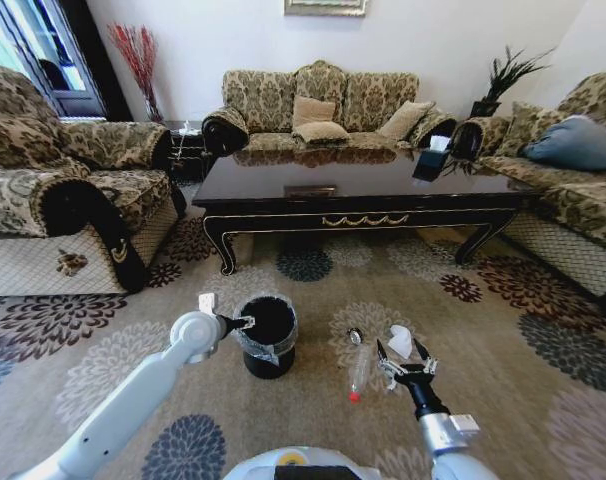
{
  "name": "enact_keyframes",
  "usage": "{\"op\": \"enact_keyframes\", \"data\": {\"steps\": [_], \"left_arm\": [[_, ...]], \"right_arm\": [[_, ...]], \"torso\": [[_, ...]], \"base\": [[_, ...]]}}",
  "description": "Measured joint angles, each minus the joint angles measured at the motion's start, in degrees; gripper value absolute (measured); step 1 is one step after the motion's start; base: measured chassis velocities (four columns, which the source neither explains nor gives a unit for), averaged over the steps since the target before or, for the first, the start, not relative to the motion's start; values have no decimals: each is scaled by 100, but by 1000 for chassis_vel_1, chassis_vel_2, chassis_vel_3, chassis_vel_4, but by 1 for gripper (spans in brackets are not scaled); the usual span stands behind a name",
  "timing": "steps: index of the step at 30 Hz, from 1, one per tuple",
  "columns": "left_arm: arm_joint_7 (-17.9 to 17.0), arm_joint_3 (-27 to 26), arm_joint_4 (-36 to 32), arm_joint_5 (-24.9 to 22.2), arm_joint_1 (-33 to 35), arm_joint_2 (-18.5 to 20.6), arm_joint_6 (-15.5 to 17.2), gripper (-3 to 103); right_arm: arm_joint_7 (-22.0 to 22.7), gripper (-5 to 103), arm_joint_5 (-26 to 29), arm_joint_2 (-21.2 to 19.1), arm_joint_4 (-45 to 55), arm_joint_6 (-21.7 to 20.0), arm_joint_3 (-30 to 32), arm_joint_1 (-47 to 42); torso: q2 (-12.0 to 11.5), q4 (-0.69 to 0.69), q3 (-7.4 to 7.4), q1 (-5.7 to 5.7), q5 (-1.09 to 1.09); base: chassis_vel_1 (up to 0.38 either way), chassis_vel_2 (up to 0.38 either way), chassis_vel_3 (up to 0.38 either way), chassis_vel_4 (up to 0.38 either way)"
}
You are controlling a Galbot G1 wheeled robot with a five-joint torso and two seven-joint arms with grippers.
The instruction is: Move to the front of the table and pick up the trash from the floor, then place it into the trash bin.
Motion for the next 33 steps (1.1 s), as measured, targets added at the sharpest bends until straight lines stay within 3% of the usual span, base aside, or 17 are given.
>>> {"op": "enact_keyframes", "data": {"steps": [9, 15, 20, 27, 33], "left_arm": [[-90, 286, 875, -214, -514, -456, -7, 100], [-343, 442, 1220, -329, -709, -734, -10, 101], [-615, 498, 1381, -466, -744, -846, -12, 82], [-743, 542, 1569, -517, -823, -954, -16, 70], [-756, 556, 1560, -477, -782, -941, -38, 43]], "right_arm": [[25, 100, 31, -41, -63, -15, -15, 16], [25, 100, 41, -15, -122, 11, 24, 7], [25, 100, 137, -56, -272, 38, 134, 36], [29, 100, 205, -62, -316, 44, 171, 58], [29, 100, 195, -48, -406, 62, 136, 88]], "torso": [[0, -1, 0, 0, 0], [0, -3, 1, 0, 0], [0, 0, 0, 0, 0], [1, 0, -2, 0, 3], [1, 2, -2, 0, 3]], "base": [[0, 0, 0, 0], [0, 0, 0, 0], [0, 0, 0, 0], [0, 0, 0, 0], [0, 0, 0, 0]]}}
